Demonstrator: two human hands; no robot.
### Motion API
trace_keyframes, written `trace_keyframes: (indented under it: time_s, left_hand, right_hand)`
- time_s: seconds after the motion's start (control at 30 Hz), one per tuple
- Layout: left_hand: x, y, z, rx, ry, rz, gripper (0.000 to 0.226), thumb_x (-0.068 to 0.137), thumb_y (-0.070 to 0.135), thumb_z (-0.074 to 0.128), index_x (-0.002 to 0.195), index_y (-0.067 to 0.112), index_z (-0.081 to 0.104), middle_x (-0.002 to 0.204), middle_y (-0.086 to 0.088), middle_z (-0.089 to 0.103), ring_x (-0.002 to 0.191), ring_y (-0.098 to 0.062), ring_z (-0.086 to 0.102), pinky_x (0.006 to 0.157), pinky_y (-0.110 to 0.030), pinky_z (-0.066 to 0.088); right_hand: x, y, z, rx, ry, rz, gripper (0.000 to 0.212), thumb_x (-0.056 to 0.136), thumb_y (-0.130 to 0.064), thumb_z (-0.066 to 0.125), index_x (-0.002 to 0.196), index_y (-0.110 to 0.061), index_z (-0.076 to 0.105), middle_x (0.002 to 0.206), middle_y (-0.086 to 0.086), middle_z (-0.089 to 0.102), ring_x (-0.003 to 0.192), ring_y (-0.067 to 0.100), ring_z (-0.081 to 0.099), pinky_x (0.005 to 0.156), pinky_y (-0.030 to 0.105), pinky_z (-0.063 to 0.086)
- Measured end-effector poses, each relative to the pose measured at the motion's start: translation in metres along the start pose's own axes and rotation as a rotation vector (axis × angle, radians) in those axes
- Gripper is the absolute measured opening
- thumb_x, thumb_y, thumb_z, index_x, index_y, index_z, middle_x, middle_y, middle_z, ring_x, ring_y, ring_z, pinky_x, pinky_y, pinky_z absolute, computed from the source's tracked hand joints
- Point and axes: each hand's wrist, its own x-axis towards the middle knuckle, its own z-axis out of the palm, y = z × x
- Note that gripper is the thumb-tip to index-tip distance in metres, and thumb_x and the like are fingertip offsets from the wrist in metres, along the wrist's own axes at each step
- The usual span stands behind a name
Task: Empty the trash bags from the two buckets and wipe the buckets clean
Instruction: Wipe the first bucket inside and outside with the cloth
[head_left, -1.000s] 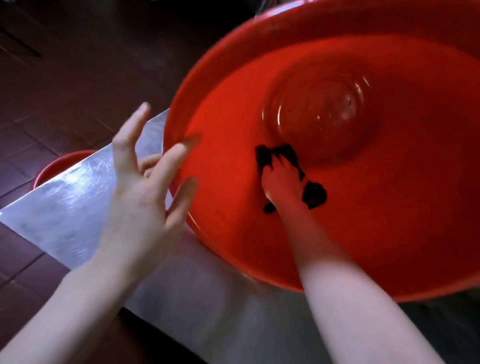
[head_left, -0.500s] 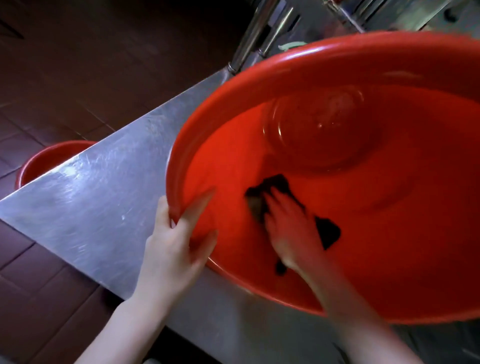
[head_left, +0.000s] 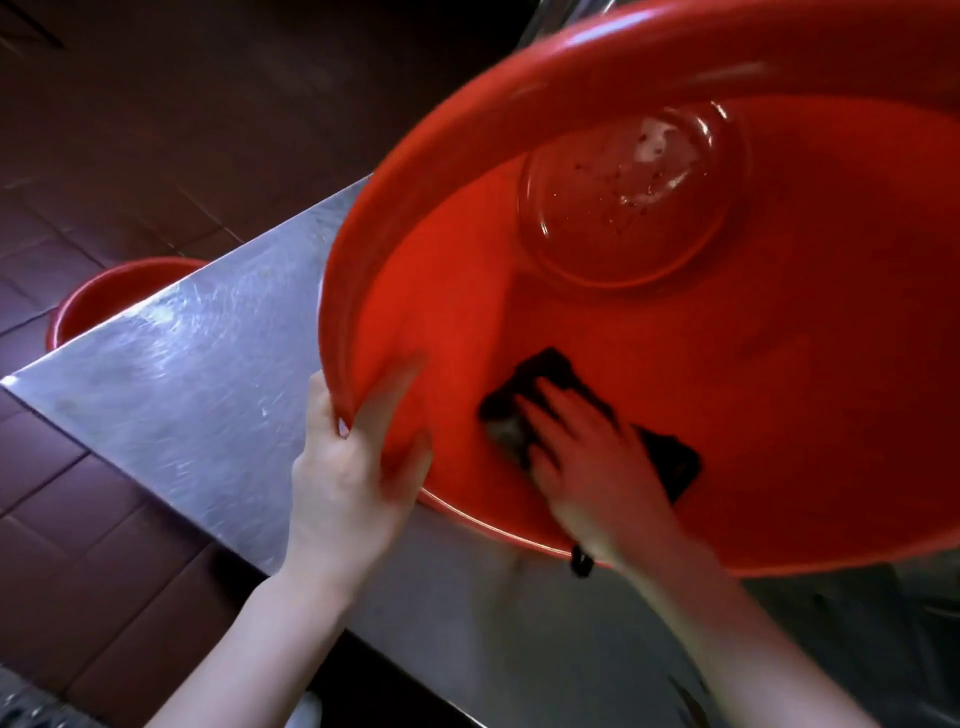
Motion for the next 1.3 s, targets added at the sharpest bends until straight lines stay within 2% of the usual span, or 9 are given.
trace_keyframes:
  time_s: [0.2, 0.33, 0.5, 0.63, 0.77, 0.87, 0.97, 1.2, 1.3]
  left_hand:
    - [-0.001, 0.001, 0.002, -0.001, 0.028, 0.005, 0.053, 0.078, 0.038, 0.054, 0.13, 0.044, 0.046, 0.127, 0.002, 0.034, 0.075, -0.025, 0.056, 0.058, -0.05, 0.057]
    - [0.0, 0.002, 0.002, 0.042, 0.076, 0.029, 0.051, 0.079, 0.034, 0.055, 0.13, 0.036, 0.047, 0.133, -0.009, 0.034, 0.097, -0.03, 0.051, 0.06, -0.053, 0.057]
    - [-0.004, 0.001, 0.0, 0.083, 0.037, -0.01, 0.054, 0.078, 0.039, 0.052, 0.131, 0.042, 0.044, 0.137, -0.009, 0.028, 0.087, -0.047, 0.06, 0.06, -0.055, 0.056]
    - [0.006, 0.015, -0.008, 0.019, -0.016, 0.093, 0.06, 0.082, 0.024, 0.058, 0.136, 0.045, 0.043, 0.136, -0.003, 0.028, 0.099, -0.028, 0.055, 0.066, -0.051, 0.058]
    - [0.044, 0.036, -0.026, 0.055, 0.05, 0.274, 0.054, 0.081, -0.006, 0.066, 0.127, 0.023, 0.062, 0.144, -0.011, 0.025, 0.105, -0.022, 0.054, 0.073, -0.041, 0.056]
    - [0.059, 0.035, -0.036, 0.129, 0.097, 0.417, 0.029, 0.091, 0.006, 0.063, 0.119, 0.013, 0.068, 0.143, -0.024, 0.028, 0.107, -0.009, 0.05, 0.087, -0.03, 0.049]
    - [0.037, 0.021, -0.022, -0.009, -0.03, 0.242, 0.044, 0.092, 0.036, 0.057, 0.136, 0.026, 0.053, 0.141, -0.006, 0.032, 0.11, 0.015, 0.043, 0.096, -0.015, 0.042]
    - [0.009, 0.018, 0.012, -0.077, -0.166, 0.038, 0.065, 0.095, 0.01, 0.055, 0.144, 0.047, 0.034, 0.15, 0.003, 0.03, 0.125, 0.007, 0.031, 0.093, 0.006, 0.024]
    - [0.006, 0.03, 0.009, -0.119, -0.182, -0.012, 0.069, 0.087, 0.015, 0.05, 0.142, 0.053, 0.034, 0.148, 0.004, 0.035, 0.13, 0.004, 0.035, 0.102, -0.011, 0.033]
  right_hand:
    - [0.12, 0.044, -0.013, -0.134, -0.013, 0.404, 0.049, 0.101, -0.03, 0.033, 0.149, -0.022, 0.031, 0.16, 0.002, 0.018, 0.147, 0.029, 0.012, 0.114, 0.066, 0.003]
    - [0.109, -0.008, 0.005, 0.137, 0.077, 0.167, 0.051, 0.1, -0.035, 0.034, 0.15, -0.026, 0.029, 0.16, -0.005, 0.02, 0.146, 0.019, 0.017, 0.115, 0.059, 0.012]
    - [-0.024, -0.029, 0.009, 0.133, 0.042, -0.149, 0.059, 0.09, -0.045, 0.029, 0.148, -0.035, 0.033, 0.158, -0.009, 0.027, 0.145, 0.015, 0.025, 0.116, 0.049, 0.019]
    - [0.006, 0.038, -0.011, -0.168, -0.008, 0.128, 0.057, 0.09, -0.047, 0.025, 0.143, -0.035, 0.041, 0.156, -0.006, 0.031, 0.143, 0.021, 0.03, 0.112, 0.059, 0.018]
    - [0.097, 0.061, -0.015, -0.037, -0.054, 0.318, 0.049, 0.1, -0.039, 0.029, 0.148, -0.032, 0.031, 0.159, -0.004, 0.021, 0.146, 0.024, 0.019, 0.114, 0.061, 0.007]
    - [0.137, 0.044, -0.006, 0.193, -0.021, 0.416, 0.05, 0.101, -0.036, 0.027, 0.151, -0.029, 0.027, 0.16, -0.002, 0.02, 0.145, 0.029, 0.02, 0.114, 0.062, 0.008]
    - [0.148, 0.027, -0.005, 0.41, 0.051, 0.486, 0.051, 0.102, -0.036, 0.026, 0.152, -0.027, 0.025, 0.161, -0.002, 0.017, 0.146, 0.029, 0.019, 0.116, 0.057, 0.01]
    - [0.085, -0.031, 0.011, 0.679, 0.255, 0.15, 0.066, 0.088, -0.044, 0.031, 0.149, -0.018, 0.034, 0.158, 0.005, 0.028, 0.145, 0.022, 0.026, 0.116, 0.051, 0.022]
    - [-0.002, -0.057, 0.013, 0.62, 0.206, -0.068, 0.059, 0.094, -0.041, 0.032, 0.151, -0.031, 0.025, 0.161, -0.005, 0.018, 0.149, 0.013, 0.013, 0.12, 0.042, 0.014]
